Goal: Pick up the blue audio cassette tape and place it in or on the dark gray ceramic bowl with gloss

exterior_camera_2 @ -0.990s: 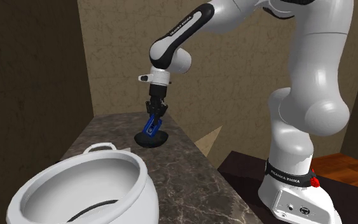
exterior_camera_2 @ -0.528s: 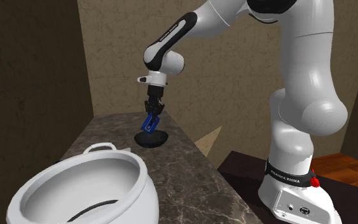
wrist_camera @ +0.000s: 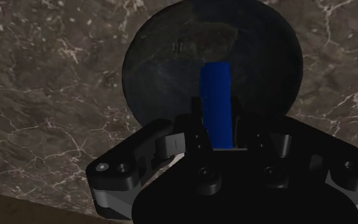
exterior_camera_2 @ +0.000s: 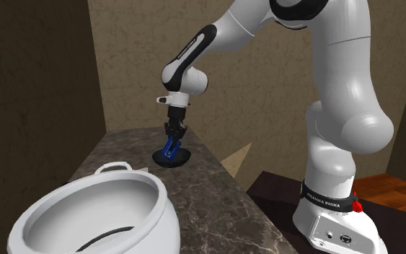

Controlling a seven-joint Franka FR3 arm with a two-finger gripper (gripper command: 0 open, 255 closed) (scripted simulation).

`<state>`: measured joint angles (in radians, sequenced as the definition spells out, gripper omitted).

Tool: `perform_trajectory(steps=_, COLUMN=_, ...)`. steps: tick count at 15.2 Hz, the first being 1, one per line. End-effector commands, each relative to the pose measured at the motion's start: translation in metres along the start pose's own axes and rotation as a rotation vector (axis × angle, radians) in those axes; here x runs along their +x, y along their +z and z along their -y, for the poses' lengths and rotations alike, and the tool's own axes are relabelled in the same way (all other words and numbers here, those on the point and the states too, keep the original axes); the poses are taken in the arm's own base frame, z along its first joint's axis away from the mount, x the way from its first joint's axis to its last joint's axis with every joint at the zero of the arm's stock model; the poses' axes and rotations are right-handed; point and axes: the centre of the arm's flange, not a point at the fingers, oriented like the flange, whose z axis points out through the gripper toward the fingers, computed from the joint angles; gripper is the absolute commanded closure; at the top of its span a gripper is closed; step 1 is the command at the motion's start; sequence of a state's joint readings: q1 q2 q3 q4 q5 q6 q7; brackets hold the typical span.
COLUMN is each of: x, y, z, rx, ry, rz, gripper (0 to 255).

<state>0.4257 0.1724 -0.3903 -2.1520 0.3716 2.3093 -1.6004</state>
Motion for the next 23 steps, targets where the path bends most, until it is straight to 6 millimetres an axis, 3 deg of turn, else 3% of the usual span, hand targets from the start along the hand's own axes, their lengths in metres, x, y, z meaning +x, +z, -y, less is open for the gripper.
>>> perform_trajectory(steps=1, x=-0.002, y=0.012, z=0.000, rx=-0.001, ry=0.000, rz=0.000, gripper=255)
perform_trajectory(steps=10, x=-0.003, y=0.018, z=0.000, rx=-0.001, ry=0.000, rz=0.000, gripper=255)
perform_trajectory(steps=11, x=-0.002, y=0.018, z=0.000, rx=-0.001, ry=0.000, rz=0.000, gripper=0)
perform_trajectory(steps=16, x=-0.003, y=0.018, z=0.000, rx=-0.001, ry=0.000, rz=0.000, gripper=0)
perform_trajectory(steps=20, x=-0.003, y=-0.032, z=0.000, rx=-0.001, ry=0.000, rz=0.000, gripper=0)
perform_trajectory(steps=23, x=-0.003, y=-0.032, z=0.000, rx=-0.001, ry=0.000, rz=0.000, gripper=0)
